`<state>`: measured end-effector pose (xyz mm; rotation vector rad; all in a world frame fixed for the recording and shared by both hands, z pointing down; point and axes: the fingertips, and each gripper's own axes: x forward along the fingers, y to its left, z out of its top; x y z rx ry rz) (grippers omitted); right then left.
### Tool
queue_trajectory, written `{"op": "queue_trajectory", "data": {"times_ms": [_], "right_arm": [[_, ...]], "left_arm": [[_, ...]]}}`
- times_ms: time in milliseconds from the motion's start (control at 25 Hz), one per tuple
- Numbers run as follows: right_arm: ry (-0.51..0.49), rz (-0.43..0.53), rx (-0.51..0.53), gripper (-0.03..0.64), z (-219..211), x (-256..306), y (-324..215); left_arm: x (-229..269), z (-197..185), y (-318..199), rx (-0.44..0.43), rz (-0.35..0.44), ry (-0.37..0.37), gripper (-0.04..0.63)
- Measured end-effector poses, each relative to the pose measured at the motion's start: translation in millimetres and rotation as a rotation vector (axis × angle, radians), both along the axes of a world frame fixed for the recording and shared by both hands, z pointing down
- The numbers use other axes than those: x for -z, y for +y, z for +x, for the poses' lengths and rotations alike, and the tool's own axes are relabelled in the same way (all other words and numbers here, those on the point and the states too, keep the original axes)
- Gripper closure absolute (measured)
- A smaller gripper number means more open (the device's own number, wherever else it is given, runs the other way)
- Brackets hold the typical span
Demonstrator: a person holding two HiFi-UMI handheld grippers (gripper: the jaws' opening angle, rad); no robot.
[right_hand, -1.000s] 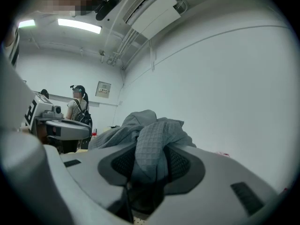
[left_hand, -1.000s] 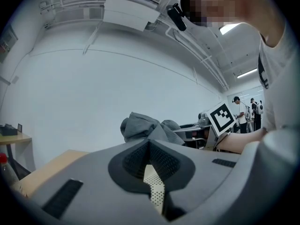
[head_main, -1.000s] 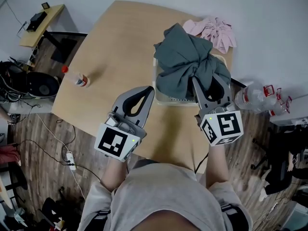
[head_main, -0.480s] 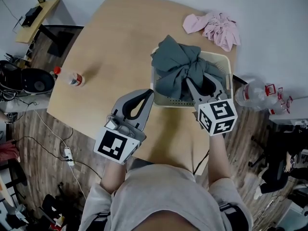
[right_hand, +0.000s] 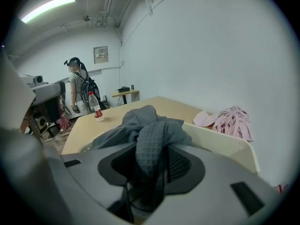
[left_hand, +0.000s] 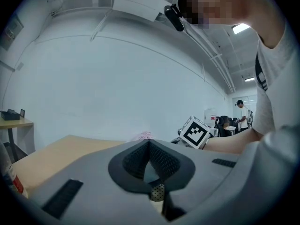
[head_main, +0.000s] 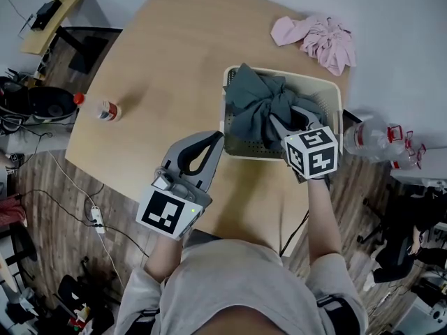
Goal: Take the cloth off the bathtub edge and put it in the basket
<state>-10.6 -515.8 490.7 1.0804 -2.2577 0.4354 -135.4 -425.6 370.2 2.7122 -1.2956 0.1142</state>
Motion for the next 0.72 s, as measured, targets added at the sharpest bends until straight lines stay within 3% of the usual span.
{"op": "queue_trajectory", "data": {"times_ms": [400, 600, 720], "right_arm": [[0.131, -0.172, 0.083, 0.456, -4, -49, -10], [0.253, -0.214, 0.145, 0.456, -3, -74, -14], [0.268, -0.245, 0.158, 0.456, -3, -83, -15]], "left_arm": [[-16, -7, -6, 0.033, -0.04, 0.006, 0.6], [-21, -6, -7, 0.039, -0.049, 0.005, 0.6], [-24, -9, -7, 0.051, -0.061, 0.007, 0.599]]}}
